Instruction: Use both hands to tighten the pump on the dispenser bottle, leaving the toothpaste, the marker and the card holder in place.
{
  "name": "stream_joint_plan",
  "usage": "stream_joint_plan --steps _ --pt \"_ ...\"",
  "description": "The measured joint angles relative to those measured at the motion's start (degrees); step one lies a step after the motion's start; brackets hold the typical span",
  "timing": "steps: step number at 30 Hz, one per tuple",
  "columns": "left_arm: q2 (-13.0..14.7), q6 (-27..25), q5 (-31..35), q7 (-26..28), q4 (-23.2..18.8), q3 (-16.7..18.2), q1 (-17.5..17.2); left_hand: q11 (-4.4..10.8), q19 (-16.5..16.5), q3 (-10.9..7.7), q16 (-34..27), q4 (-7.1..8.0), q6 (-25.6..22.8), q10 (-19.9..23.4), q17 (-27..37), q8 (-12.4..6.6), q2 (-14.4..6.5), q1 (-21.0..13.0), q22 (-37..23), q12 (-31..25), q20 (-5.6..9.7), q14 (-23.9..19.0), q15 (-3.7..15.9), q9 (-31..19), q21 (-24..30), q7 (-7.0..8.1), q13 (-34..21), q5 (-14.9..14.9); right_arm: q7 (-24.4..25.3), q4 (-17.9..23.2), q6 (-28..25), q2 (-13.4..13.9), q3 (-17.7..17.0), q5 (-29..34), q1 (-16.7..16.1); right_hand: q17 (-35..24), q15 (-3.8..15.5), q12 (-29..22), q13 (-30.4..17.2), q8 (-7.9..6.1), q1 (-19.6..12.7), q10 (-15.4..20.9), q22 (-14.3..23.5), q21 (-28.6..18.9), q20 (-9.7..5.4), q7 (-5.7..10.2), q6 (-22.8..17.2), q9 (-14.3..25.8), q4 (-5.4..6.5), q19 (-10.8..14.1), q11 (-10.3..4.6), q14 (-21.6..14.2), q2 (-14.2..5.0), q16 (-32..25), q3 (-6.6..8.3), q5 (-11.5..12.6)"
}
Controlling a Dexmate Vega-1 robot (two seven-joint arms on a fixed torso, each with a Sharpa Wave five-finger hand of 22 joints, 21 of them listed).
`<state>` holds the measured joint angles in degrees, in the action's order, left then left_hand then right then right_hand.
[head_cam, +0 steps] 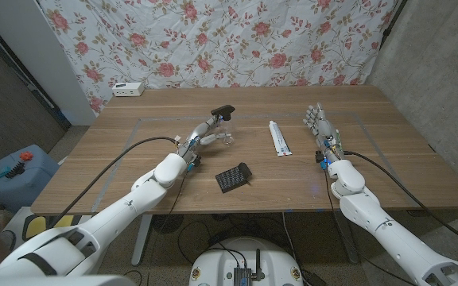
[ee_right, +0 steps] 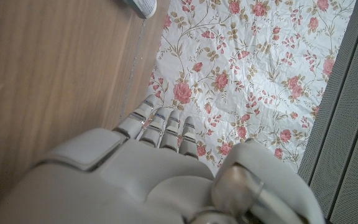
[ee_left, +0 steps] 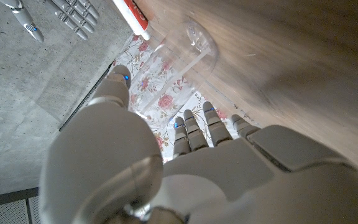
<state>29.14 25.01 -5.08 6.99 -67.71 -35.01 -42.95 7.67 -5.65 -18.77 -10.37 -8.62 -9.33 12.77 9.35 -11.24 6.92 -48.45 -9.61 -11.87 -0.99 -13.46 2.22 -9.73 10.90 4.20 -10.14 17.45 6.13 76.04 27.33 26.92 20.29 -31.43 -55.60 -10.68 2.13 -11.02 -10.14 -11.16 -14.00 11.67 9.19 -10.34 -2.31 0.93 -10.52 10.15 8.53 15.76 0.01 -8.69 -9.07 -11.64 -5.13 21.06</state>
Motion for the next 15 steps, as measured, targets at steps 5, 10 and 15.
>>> stream_joint_plan --steps 5,10,15 --pt "-0.5 -0.1 0.0 -0.2 0.9 -0.4 0.7 -0.13 0.1 0.0 0.0 0.0 -0.5 0.3 0.0 0.0 -0.3 -0.7 0.0 0.0 0.51 -0.4 0.05 -0.3 0.0 0.09 0.0 0.0 -0.1 0.1 0.2 0.1 -0.1 0.0 -0.2 0.0 0.0 0.0 0.0 0.0 0.1 0.0 0.0 0.0 0.0 0.0 0.0 0.0 0.0 0.0 0.0 0.0 -0.15 0.0 0.0 0.0" --pt "-0.9 -0.4 0.0 -0.2 1.4 -0.7 1.2 0.09 0.5 0.0 0.0 0.0 -1.0 0.7 0.0 0.0 -0.8 -1.2 0.0 0.0 0.92 -0.8 0.01 -0.3 0.0 0.2 0.0 0.0 -0.1 0.2 0.3 0.2 -0.2 0.0 -0.3 0.0 0.0 0.0 0.0 0.0 0.2 0.0 0.0 0.0 0.0 0.0 0.0 0.0 -0.16 0.0 0.0 0.0 -0.14 0.0 0.16 0.0" --pt "-1.3 -0.4 -0.2 -0.3 2.3 -1.0 1.6 0.05 1.1 0.0 -0.3 0.0 -2.0 2.1 0.0 -0.16 -1.0 -2.0 0.0 -0.2 1.53 -1.8 0.07 -0.3 0.0 -0.3 -0.1 -0.3 -0.1 0.4 0.5 0.3 -0.3 -0.1 -0.5 0.0 0.0 0.0 0.0 0.0 0.4 0.0 0.0 0.0 0.0 0.0 0.0 0.0 -0.16 0.0 0.0 0.0 0.08 0.2 0.16 0.0"
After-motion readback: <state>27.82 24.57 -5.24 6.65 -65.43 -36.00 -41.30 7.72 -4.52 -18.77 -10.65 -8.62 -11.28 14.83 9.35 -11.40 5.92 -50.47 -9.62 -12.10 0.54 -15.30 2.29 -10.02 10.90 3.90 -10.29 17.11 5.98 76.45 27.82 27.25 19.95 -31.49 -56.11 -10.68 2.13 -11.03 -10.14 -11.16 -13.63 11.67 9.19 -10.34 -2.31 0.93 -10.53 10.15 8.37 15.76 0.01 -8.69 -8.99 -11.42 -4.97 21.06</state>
